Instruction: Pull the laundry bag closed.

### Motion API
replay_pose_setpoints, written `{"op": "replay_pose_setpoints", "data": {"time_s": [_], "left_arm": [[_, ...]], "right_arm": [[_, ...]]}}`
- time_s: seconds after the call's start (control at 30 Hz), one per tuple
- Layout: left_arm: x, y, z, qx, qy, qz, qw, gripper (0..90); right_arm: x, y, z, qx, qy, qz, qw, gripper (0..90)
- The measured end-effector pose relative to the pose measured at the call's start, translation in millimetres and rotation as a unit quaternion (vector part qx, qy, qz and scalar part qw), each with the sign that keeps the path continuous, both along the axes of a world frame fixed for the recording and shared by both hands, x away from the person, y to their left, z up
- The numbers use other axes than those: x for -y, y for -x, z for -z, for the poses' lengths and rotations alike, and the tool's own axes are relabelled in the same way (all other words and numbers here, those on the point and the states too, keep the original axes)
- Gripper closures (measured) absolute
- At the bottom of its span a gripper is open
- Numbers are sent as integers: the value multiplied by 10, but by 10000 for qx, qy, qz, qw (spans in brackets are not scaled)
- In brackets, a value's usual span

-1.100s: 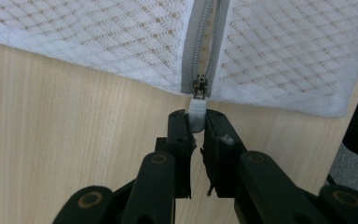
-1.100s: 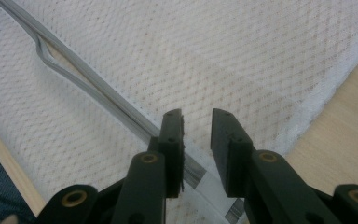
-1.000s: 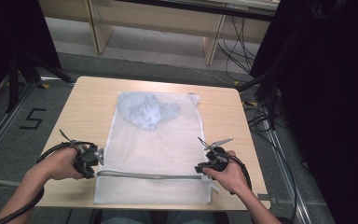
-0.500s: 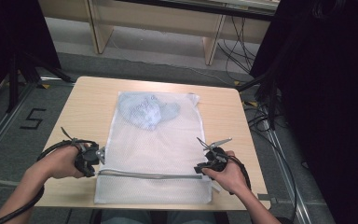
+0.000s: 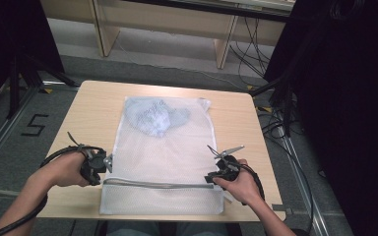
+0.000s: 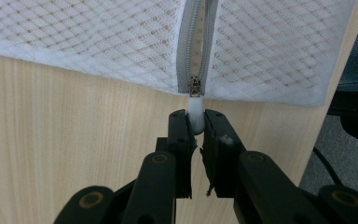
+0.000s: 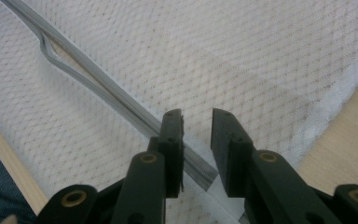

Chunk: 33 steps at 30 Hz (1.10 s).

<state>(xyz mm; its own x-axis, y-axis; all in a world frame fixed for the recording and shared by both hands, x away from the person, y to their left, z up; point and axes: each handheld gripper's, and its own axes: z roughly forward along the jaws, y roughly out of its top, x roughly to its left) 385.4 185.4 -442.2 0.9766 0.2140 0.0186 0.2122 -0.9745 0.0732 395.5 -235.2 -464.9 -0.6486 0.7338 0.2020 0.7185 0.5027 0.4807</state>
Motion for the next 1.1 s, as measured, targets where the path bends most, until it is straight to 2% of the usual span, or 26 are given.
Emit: {"op": "replay_pose_setpoints", "data": {"time_s": [0.03,0.17,0.37,0.43,0.5,0.53,0.7,0.83,0.93,1.03,1.1], "left_arm": [[3,-13,-9,75,-13,93,9999,811],[20,-1,-29,53,13,34,10000,811],[86,-17,-35,69,10,136,9999,810],[145,-28,-7,63,19,212,9998,810],[183,-28,16,-21,20,175,9998,811],[202,-44,25,32,26,246,9997,811],[287,-83,98,19,116,255,9996,812],[343,-81,180,-13,81,337,9994,811],[362,-65,233,36,130,376,9992,810],[369,-54,254,49,167,421,9990,784],[370,-45,259,25,191,413,9990,729]], "right_arm": [[0,1,-1,-6,0,8,10000,747],[0,2,-2,-5,3,6,10000,747],[-13,10,-7,-55,23,42,10000,747],[-8,-3,7,71,-18,-100,9999,747],[-7,1,6,48,-9,-72,10000,747],[-6,1,7,48,-6,-75,10000,747],[-7,3,11,65,-19,-69,10000,747],[-8,7,13,71,-28,-76,9999,747],[-5,6,14,75,-25,-78,9999,747],[-7,8,14,70,-25,-70,9999,746],[-7,7,12,55,-12,-88,9999,745]]}}
